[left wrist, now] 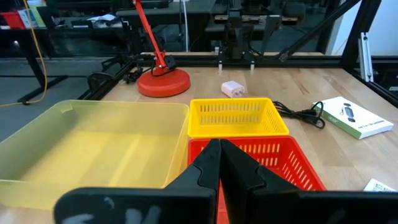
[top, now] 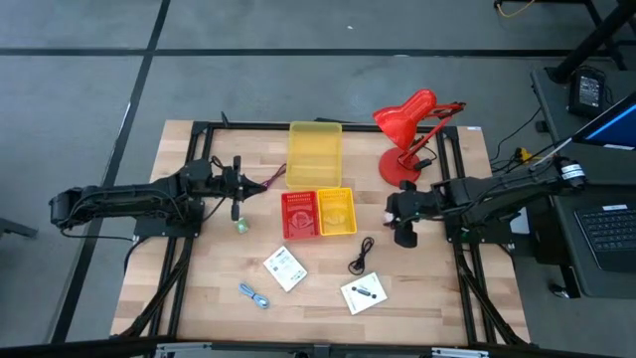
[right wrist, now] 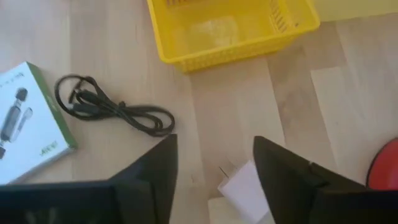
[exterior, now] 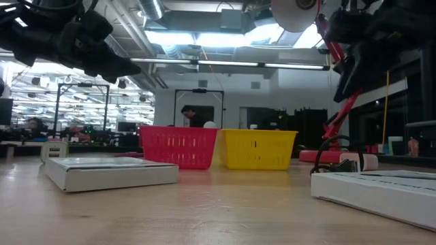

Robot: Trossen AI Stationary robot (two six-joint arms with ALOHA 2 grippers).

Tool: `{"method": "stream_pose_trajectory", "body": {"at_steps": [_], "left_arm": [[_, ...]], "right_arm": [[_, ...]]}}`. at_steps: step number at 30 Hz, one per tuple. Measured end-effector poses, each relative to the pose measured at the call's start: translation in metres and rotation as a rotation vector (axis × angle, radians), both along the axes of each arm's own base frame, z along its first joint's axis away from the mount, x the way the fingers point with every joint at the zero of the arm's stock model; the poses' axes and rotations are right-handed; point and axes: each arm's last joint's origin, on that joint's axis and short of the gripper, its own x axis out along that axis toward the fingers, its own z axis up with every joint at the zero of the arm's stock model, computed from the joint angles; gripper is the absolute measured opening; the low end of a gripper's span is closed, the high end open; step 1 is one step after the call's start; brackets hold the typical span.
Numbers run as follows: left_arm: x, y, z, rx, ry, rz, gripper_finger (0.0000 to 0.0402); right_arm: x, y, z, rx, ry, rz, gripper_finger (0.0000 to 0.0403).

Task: Pick and place items into bin
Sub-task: Put the pink charger adapter into the bottom yellow bin

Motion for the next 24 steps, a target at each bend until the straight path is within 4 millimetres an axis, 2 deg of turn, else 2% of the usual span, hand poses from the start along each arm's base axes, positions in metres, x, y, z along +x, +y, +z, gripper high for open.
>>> {"method": "stream_pose_trajectory", "body": {"at_steps": [10,24], "left_arm": [[0.000,0.000,0.000,0.000,0.001,0.000,0.0004],[0.000,0.000,-0.001,0.001,0.003,-0.001,0.0004]], "right_arm": [[0.002,-0.006,-0.009,-0.013,0.074,-0.028,0.0252],[0.009,-0.022,-0.031,-0.041,0.255,-0.029,0.0258]]}}
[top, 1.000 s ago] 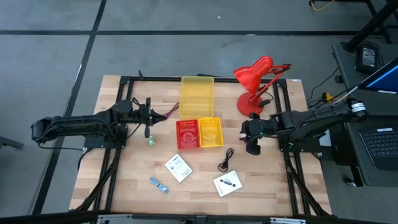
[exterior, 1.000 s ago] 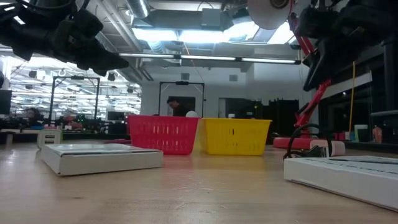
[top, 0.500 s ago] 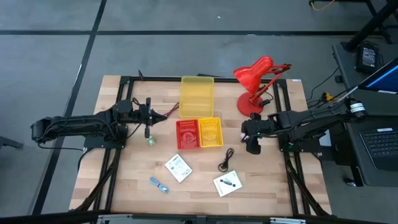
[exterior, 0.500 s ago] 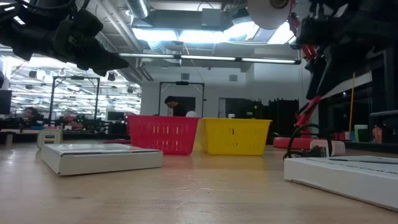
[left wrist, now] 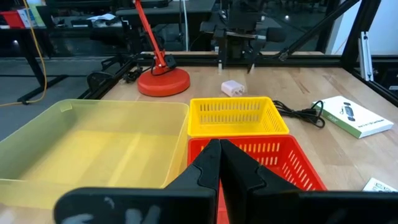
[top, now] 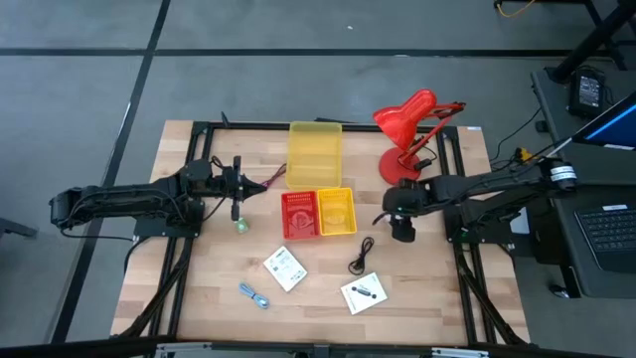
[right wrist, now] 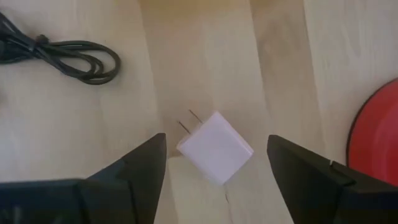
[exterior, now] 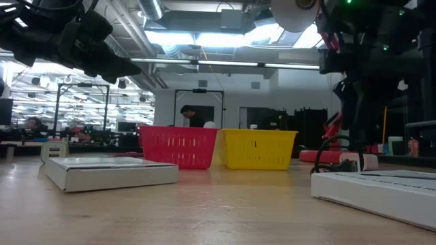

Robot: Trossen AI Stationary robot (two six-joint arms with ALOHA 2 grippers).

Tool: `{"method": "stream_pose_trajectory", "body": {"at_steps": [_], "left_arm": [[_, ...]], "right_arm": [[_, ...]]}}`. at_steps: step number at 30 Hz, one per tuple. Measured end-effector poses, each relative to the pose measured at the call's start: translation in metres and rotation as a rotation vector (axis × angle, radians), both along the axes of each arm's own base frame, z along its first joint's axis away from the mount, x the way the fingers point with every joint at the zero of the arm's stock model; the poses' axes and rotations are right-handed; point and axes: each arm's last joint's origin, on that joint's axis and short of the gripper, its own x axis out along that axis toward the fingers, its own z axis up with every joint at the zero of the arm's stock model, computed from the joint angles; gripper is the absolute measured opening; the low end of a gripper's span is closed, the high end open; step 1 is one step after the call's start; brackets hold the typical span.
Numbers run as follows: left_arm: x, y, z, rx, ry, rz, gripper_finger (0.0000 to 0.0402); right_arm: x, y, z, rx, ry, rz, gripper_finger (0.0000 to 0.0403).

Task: Pick and place items into bin
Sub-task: Put the pink charger adapter into the bottom yellow bin

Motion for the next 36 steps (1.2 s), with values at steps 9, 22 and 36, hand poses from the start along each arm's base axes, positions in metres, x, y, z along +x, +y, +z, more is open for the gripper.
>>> {"method": "stream_pose_trajectory", "body": {"at_steps": [9,22,36], "left_arm": [[0.000,0.000,0.000,0.001,0.000,0.000,0.0004],[0.000,0.000,0.000,0.000,0.000,0.000,0.0004],[0.000,0.000,0.000,-0.001,-0.001,0.001,0.0004]], "right_arm": [[0.007,0.000,-0.015,-0.022,0.088,0.072,0.0258],[0.016,0.000,-0.043,-0.037,0.235,0.093,0.0258],[0.020,0.000,-0.057,-0.030,0.288,0.099,0.0258]]}}
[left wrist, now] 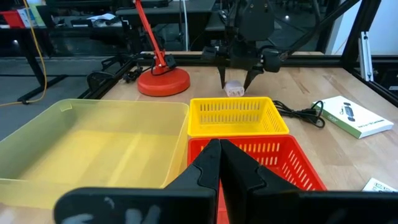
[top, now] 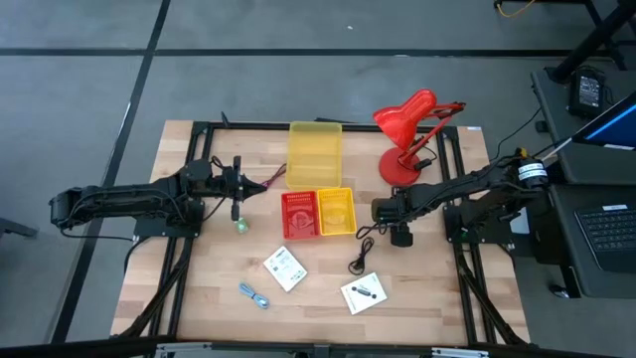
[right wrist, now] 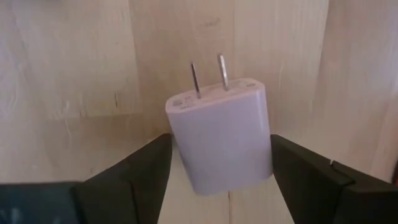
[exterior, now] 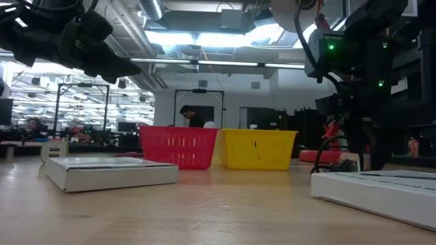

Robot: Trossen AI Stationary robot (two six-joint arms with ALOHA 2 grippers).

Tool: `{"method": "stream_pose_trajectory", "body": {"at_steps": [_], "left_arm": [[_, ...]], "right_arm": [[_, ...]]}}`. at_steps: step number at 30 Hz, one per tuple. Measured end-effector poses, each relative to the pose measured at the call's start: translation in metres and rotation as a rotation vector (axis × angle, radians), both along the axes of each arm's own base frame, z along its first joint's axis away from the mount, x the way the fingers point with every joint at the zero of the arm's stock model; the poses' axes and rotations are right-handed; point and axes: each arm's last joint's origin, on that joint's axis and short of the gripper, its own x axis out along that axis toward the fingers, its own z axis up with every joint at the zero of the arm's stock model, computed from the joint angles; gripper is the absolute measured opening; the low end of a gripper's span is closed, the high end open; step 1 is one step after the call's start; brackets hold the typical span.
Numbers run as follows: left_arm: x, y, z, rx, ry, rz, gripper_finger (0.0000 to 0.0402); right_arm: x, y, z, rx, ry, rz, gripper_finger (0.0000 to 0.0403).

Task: Pick and place items into bin
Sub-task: Put the pink charger adapter into the bottom yellow bin

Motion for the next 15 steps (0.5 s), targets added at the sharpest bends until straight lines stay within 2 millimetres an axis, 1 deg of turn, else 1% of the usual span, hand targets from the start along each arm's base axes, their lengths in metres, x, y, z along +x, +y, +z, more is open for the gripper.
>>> {"method": "stream_pose_trajectory", "body": {"at_steps": [11,15], "left_arm": [[0.0000,0.0000,0.0000,0.001,0.000,0.000,0.0004],[0.0000,0.0000,0.0000,0.002,0.000,0.000,0.0004]], "right_arm": [[0.0038,0.0000,0.0000,-0.001,-0.041,-0.021,0.0256],[0.0038,0.0001,0.0000,0.001,-0.043,-0.028,0.0238]]}}
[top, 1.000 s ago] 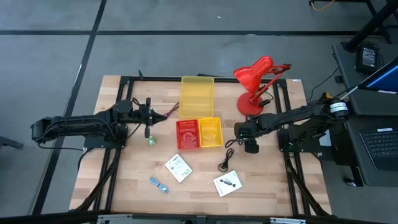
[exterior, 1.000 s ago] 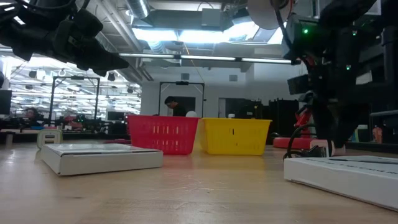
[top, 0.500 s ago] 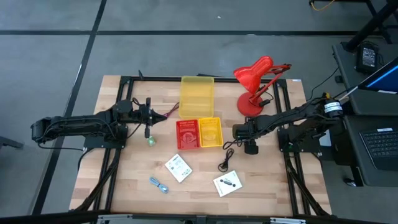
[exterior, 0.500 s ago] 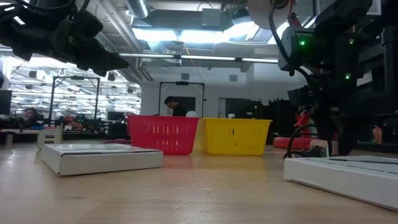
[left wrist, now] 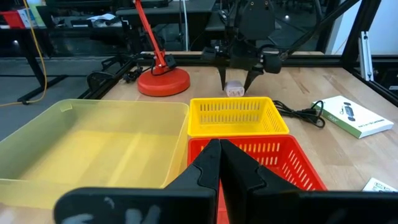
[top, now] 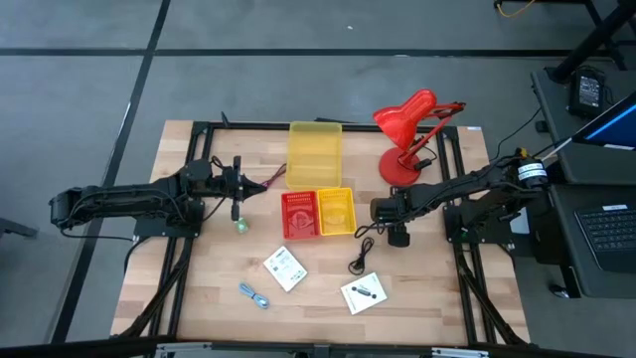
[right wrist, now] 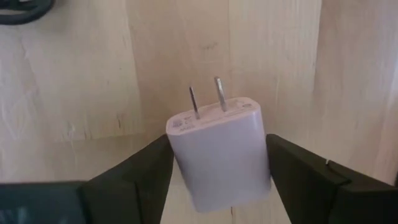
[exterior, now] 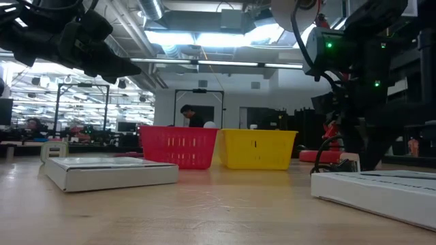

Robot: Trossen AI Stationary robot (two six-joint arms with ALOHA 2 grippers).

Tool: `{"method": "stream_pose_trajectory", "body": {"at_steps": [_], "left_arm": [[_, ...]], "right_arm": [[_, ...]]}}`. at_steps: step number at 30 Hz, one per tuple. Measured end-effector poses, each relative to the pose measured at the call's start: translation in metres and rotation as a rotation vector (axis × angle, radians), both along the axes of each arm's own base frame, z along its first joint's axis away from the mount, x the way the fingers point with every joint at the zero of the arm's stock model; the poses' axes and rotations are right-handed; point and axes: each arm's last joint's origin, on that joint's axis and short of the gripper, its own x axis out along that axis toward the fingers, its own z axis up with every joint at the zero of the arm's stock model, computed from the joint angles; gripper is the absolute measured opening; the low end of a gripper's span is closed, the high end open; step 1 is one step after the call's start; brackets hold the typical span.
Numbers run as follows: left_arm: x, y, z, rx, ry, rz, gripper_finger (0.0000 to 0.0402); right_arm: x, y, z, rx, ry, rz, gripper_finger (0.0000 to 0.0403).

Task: Pick and place items into bin
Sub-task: Put the pink charger adapter into the bottom yellow bin

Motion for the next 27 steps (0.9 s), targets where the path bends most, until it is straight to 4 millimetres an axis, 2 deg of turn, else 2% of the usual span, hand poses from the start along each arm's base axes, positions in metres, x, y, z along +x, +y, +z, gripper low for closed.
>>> {"method": "stream_pose_trajectory", "body": {"at_steps": [8,17,21,27], "left_arm": [[0.000,0.000,0.000,0.000,0.000,0.000,0.0004],[0.000,0.000,0.000,0.001,0.000,0.000,0.0004],[0.000,0.000,0.000,0.001,0.000,0.000,0.0004],[0.000,0.000,0.000,0.000,0.000,0.000,0.0004]], "right_arm": [[0.000,0.000,0.000,-0.001,-0.003,-0.001,0.0167],[0.000,0.000,0.000,0.003,-0.005,-0.010,0.0187],[0.002,0.000,0.002,0.010,-0.011,-0.053,0.0166],[0.017,0.002,0.017,0.061,-0.079,-0.052,0.0165]]}}
